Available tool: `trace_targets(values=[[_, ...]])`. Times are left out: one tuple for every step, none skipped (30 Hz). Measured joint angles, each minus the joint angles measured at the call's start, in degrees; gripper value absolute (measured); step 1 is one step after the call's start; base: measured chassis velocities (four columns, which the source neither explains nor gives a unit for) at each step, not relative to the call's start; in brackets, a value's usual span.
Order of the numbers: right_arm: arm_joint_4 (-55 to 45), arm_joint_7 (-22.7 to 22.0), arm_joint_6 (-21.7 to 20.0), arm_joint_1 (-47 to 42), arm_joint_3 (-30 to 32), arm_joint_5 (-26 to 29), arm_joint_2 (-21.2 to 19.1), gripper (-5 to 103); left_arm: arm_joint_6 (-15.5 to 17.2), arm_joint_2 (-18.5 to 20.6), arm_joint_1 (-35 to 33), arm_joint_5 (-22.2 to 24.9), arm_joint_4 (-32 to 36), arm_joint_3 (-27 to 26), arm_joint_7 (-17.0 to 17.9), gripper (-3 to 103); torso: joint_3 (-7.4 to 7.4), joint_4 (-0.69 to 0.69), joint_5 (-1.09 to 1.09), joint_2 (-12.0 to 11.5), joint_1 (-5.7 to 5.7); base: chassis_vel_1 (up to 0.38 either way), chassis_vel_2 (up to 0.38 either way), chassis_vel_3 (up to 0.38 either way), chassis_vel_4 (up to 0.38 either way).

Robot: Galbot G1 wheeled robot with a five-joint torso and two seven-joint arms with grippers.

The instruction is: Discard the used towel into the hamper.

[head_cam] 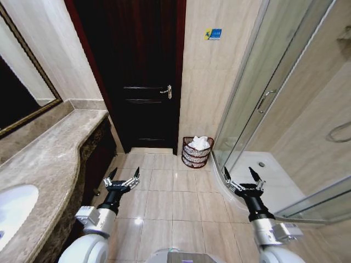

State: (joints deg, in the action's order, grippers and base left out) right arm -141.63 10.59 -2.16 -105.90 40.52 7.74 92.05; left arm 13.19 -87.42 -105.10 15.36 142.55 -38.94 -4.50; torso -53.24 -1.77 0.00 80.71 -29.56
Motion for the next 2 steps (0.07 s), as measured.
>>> trace_targets(values=[[0.00, 0.00, 0.00, 0.00, 0.00, 0.00, 0.00, 100, 0.00, 0.00, 0.00, 0.00, 0.00, 0.00, 0.00, 100, 0.00, 0.00, 0.00, 0.00, 0.00, 0.000, 0.000, 0.000, 0.000], [0.00, 0.00, 0.00, 0.00, 0.00, 0.00, 0.00, 100, 0.00, 0.00, 0.00, 0.00, 0.00, 0.00, 0.00, 100, 0.00, 0.00, 0.00, 0.00, 0.00, 0.000, 0.000, 0.000, 0.000]])
